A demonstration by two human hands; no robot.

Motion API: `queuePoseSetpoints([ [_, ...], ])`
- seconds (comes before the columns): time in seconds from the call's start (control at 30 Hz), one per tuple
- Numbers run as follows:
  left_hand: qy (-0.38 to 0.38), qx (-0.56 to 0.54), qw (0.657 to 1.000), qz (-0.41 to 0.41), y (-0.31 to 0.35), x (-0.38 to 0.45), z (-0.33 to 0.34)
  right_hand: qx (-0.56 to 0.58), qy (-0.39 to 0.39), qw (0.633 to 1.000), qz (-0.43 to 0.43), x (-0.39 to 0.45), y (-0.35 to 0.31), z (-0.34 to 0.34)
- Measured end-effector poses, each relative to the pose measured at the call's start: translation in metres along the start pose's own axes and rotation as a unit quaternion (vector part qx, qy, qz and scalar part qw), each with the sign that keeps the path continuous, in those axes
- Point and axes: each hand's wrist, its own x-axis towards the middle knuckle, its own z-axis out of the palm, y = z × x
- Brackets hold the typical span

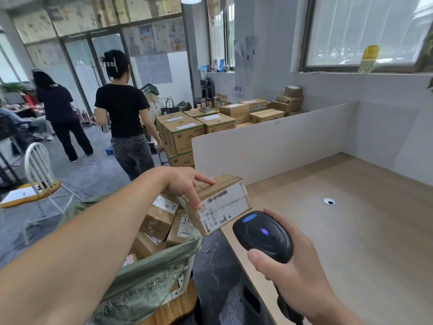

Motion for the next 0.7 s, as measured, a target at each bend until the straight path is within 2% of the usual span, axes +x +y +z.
queuePoseSetpoints([
  [0.33, -0.001, -0.041, 0.999, -0.013, -0.004, -0.005, 0.002, -0.006, -0.014, 1.000, 0.003, 0.001, 0.008, -0.009],
  [0.7, 0.024, -0.038, 0.998, -0.042, -0.083, -0.007, -0.015, -0.011, -0.025, 0.999, 0.039, 0.025, 0.023, 0.041],
])
